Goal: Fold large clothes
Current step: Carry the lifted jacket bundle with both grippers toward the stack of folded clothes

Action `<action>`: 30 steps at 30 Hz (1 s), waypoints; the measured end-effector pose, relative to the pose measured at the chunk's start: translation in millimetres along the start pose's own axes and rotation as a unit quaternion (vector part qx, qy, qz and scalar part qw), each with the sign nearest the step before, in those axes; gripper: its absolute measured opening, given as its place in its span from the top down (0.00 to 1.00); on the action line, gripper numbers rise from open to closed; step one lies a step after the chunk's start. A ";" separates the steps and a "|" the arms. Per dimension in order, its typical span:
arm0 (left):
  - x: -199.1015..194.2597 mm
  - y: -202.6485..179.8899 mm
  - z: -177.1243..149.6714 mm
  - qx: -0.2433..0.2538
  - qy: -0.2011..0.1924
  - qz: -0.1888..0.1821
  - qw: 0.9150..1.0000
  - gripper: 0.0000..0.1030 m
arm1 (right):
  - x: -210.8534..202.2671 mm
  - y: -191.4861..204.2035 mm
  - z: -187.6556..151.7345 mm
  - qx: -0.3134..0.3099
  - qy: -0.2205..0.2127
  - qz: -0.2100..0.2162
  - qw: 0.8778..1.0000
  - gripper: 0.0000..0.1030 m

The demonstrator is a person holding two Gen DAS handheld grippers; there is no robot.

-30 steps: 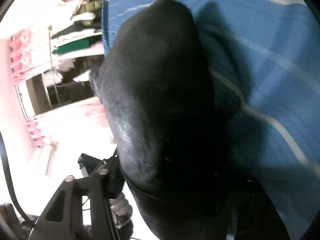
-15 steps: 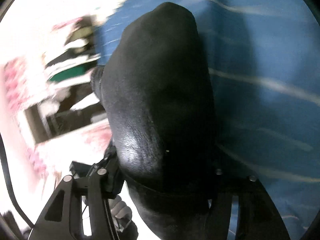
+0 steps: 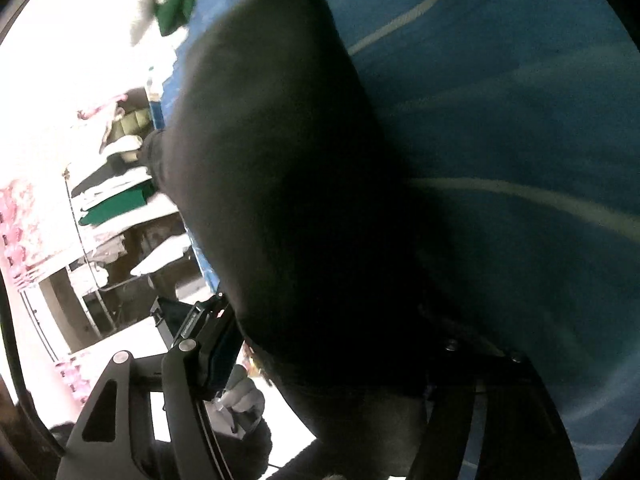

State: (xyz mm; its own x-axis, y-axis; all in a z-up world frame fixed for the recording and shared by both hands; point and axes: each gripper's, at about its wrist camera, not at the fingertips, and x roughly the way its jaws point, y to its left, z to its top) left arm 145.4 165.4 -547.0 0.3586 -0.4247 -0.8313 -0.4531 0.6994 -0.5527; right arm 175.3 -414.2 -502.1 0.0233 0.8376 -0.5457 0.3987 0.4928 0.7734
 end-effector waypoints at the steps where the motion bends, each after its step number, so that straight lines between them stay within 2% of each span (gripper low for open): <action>1: 0.6 0.9 0.7 0.002 0.006 -0.007 1.000 0.44 | -4.1 -0.3 -4.6 -0.004 -0.011 0.003 1.000 0.29; 2: 2.2 1.6 1.5 0.003 0.016 -0.010 1.000 0.36 | -8.8 -1.1 -8.6 -0.006 -0.020 0.004 1.000 0.28; 3: 2.3 2.5 1.2 0.003 0.021 -0.018 1.000 0.35 | -12.5 -1.8 -11.5 -0.008 -0.026 0.004 1.000 0.27; 5: 1.5 2.8 -0.3 0.006 0.021 -0.024 0.999 0.35 | -19.8 -8.6 -14.7 -0.003 -0.037 0.008 0.999 0.25; 7: 4.5 0.5 -1.7 0.009 0.022 -0.028 0.999 0.34 | -20.1 -13.9 -14.5 -0.004 -0.037 0.022 0.999 0.20; 9: 7.5 -2.7 -3.3 0.008 0.017 -0.031 0.999 0.34 | -15.9 -27.5 -5.8 0.004 -0.032 0.038 0.999 0.19; 11: 10.5 -10.0 -2.9 0.007 0.011 -0.019 1.000 0.35 | -2.3 -34.4 0.3 0.014 -0.026 0.059 0.998 0.18; 13: 11.1 -13.9 -0.1 0.009 0.004 -0.015 1.000 0.35 | 4.3 -22.1 1.1 0.003 -0.018 0.054 0.998 0.18; 14: 10.1 -13.5 2.3 0.011 -0.002 -0.008 1.000 0.35 | 5.1 -9.2 -1.5 -0.022 -0.009 0.050 0.998 0.18; 15: 8.9 -11.4 4.2 0.009 -0.005 -0.006 1.000 0.36 | 3.7 4.3 -4.7 -0.046 -0.003 0.057 0.997 0.18; 18: 8.4 -5.4 9.3 -0.001 -0.004 -0.006 1.000 0.36 | -2.3 15.9 -10.7 -0.053 -0.003 0.077 0.996 0.18; 22: 9.7 -12.7 7.1 0.010 0.002 0.006 1.000 0.36 | -10.0 -17.9 -25.6 -0.020 0.007 0.086 0.996 0.19; 25: 13.9 -19.1 4.7 0.023 0.008 0.012 1.000 0.36 | -11.0 -38.4 -43.5 -0.010 0.021 0.071 0.997 0.19; 28: 16.6 -20.0 4.5 0.030 0.009 0.016 0.999 0.36 | -10.3 -48.8 -46.9 -0.002 0.001 0.086 0.996 0.19; 30: 17.5 -21.0 4.9 0.030 0.008 0.018 0.999 0.36 | -7.8 -50.3 -35.5 0.005 -0.033 0.105 0.994 0.19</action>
State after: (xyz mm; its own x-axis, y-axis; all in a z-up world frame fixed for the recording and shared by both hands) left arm 165.2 146.1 -549.6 0.3299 -0.4065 -0.8520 -0.4154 0.7480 -0.5177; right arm 122.5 -437.1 -525.3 0.1664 0.9048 -0.3919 0.3874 0.3055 0.8698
